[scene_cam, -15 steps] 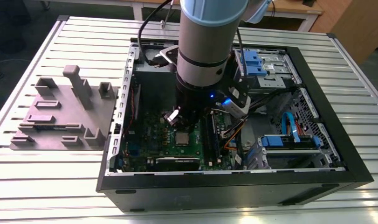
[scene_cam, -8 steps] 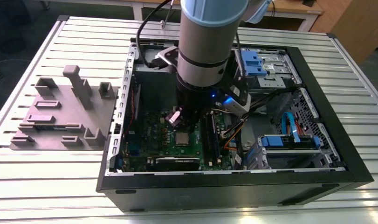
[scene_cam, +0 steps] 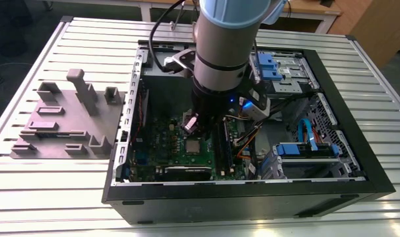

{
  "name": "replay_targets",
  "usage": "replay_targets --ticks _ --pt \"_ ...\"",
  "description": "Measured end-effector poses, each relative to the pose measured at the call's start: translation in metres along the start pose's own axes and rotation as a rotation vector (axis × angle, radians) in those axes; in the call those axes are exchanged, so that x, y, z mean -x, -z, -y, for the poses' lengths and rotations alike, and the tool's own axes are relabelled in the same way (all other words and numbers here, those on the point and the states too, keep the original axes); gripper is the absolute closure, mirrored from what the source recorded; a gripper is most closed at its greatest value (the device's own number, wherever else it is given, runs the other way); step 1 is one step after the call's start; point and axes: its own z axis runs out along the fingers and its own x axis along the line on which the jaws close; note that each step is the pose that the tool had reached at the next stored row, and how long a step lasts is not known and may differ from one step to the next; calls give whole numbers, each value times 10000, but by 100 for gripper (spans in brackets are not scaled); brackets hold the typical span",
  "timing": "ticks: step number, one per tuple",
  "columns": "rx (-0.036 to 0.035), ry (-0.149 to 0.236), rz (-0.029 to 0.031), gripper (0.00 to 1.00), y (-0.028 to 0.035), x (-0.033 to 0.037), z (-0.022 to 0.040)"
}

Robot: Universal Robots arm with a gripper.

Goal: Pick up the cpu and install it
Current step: 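Close the cpu cover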

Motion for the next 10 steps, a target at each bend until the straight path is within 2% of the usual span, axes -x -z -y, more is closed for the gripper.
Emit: replay_targets --ticks 3,10 --pt "1 2 1 90 -4 33 1" --pt "-1 1 0 90 -3 35 2"
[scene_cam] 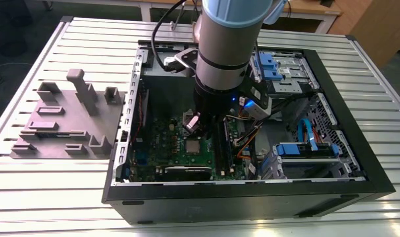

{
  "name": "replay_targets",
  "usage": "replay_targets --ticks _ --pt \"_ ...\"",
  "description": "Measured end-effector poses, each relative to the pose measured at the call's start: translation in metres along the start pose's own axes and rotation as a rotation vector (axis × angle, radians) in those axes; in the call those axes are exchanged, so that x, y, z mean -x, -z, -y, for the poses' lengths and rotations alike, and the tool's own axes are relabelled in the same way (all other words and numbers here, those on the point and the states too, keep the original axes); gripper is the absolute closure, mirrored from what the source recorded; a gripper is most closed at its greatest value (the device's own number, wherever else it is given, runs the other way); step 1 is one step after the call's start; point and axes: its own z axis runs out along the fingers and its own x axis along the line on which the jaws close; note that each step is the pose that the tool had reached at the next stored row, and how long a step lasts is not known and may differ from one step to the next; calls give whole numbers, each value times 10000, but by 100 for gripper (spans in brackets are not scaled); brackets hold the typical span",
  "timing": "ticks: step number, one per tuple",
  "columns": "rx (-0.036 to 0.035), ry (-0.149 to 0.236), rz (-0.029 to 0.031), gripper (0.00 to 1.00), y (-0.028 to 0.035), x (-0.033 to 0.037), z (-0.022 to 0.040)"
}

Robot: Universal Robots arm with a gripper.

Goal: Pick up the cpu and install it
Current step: 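Close the cpu cover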

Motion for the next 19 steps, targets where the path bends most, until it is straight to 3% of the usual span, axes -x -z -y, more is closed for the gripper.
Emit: replay_targets --ticks 3,19 --pt "-4 250 1 90 0 0 0" --pt "-55 3169 3 90 -6 0 0"
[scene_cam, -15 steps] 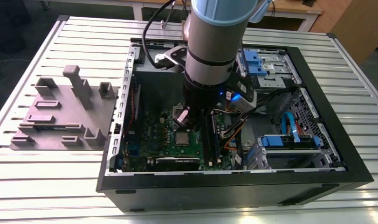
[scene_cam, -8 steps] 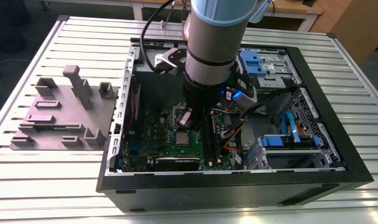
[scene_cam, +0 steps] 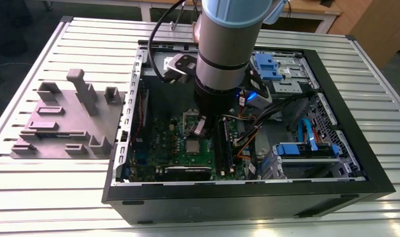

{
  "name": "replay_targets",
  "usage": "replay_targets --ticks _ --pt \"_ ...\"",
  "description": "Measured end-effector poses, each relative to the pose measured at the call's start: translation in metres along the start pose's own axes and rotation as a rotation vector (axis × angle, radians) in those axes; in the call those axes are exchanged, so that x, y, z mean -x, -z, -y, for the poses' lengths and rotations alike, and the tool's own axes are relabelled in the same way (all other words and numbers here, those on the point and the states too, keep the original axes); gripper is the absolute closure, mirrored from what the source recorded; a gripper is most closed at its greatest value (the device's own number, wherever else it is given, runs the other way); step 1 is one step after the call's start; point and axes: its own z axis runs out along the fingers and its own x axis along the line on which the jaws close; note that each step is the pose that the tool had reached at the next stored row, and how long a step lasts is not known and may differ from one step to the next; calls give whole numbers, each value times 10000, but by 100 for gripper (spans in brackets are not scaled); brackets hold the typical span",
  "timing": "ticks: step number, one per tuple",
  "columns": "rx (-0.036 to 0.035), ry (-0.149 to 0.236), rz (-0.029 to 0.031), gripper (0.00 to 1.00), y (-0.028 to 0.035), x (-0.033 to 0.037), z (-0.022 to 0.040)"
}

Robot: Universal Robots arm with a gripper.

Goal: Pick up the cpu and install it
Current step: 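Close the cpu cover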

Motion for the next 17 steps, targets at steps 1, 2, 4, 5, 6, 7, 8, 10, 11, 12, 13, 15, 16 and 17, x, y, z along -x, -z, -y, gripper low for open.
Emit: replay_targets --ticks 1,2,4,5,6,7,8,10,11,12,13,15,16,17 --pt "-3 180 1 90 -1 0 0" --pt "-5 332 0 90 -1 0 0" --pt "-8 459 0 90 -1 0 0" --pt "-8 462 1 90 -1 0 0" --pt "-8 470 0 90 -1 0 0" --pt "-8 476 2 90 -1 0 0" --pt "-8 477 1 90 -1 0 0" --pt "-8 479 1 90 -1 0 0" --pt "-8 480 1 90 -1 0 0" --pt "-8 480 1 90 -1 0 0" --pt "-8 481 1 90 -1 0 0" --pt "-8 483 1 90 -1 0 0" --pt "-8 484 1 90 -1 0 0" --pt "-8 488 1 90 -1 0 0"
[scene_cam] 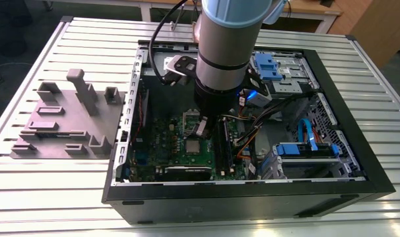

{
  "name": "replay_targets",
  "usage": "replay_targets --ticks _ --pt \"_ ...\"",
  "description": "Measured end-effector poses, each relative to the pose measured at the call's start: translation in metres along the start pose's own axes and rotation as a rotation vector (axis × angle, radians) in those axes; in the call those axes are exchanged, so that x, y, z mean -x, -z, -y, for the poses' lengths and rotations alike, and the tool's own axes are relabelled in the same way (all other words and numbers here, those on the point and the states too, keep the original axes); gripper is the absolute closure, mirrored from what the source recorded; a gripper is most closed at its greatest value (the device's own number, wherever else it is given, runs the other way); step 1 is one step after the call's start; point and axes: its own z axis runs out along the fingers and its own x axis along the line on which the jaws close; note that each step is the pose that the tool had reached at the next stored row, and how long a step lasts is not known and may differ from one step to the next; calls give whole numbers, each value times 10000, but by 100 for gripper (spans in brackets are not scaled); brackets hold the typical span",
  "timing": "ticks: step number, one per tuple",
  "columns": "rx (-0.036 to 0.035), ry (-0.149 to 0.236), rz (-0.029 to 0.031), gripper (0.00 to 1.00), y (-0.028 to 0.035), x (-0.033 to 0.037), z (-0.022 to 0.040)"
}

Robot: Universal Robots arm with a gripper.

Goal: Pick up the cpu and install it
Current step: 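Close the cpu cover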

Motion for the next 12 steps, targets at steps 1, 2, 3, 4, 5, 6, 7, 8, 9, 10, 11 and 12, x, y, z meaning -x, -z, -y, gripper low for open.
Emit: replay_targets --ticks 1,2,3,4,5,6,7,8,9,10,11,12 --pt "0 24 0 90 0 0 0" --pt "-1 91 0 90 0 0 0" --pt "-3 205 0 90 0 0 0" --pt "-5 341 0 90 0 0 0" --pt "-7 478 0 90 0 0 0" --pt "-9 612 0 90 0 0 0" --pt "-11 741 0 90 0 0 0" --pt "-14 887 0 90 0 0 0" --pt "-16 1037 0 90 0 0 0" --pt "-19 1217 0 90 -1 0 0" --pt "-21 1396 -1 90 -1 0 0" --pt "-24 1576 -1 90 -1 0 0"
